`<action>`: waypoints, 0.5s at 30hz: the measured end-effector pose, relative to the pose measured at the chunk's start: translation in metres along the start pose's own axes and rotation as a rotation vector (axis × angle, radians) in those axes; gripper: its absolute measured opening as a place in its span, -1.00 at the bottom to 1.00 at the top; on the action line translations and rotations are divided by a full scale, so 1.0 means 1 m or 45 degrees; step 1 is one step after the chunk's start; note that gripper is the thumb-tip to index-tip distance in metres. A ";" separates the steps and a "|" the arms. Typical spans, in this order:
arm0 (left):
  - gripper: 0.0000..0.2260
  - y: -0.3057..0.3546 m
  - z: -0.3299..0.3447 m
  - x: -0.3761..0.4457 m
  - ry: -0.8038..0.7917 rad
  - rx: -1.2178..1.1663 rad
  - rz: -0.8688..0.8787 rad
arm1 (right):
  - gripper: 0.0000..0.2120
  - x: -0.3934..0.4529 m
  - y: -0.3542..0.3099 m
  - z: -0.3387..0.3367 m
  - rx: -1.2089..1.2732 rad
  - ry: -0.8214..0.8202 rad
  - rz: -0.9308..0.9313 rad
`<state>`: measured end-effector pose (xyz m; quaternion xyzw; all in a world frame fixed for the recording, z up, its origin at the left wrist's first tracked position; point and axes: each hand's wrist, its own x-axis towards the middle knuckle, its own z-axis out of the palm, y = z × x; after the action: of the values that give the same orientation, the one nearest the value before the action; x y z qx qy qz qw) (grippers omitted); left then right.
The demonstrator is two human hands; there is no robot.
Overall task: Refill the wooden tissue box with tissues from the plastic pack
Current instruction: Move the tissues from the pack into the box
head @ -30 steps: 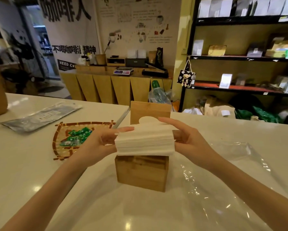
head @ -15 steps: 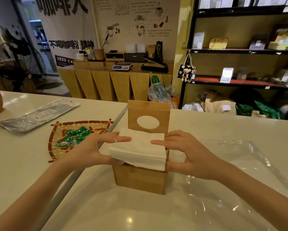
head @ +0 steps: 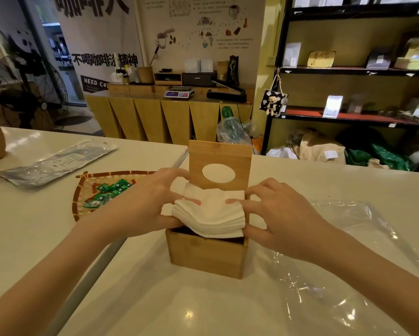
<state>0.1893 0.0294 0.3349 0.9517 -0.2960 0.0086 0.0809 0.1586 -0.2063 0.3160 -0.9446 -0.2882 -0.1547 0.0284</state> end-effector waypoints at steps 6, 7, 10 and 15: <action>-0.64 0.006 0.003 0.006 -0.025 0.253 0.075 | -0.48 0.000 -0.002 0.005 0.015 0.180 -0.240; -0.64 0.007 0.004 0.008 -0.036 0.275 0.074 | -0.47 0.001 -0.003 0.005 0.009 0.178 -0.274; -0.64 0.007 0.004 0.009 -0.059 0.329 0.080 | -0.56 0.003 0.001 0.005 0.057 0.138 -0.352; -0.64 0.009 0.004 0.012 -0.077 0.373 0.080 | -0.66 0.007 0.001 -0.005 0.221 -0.107 -0.182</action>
<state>0.1942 0.0141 0.3330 0.9434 -0.3236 0.0258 -0.0682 0.1635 -0.2036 0.3228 -0.9212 -0.3682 -0.0910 0.0867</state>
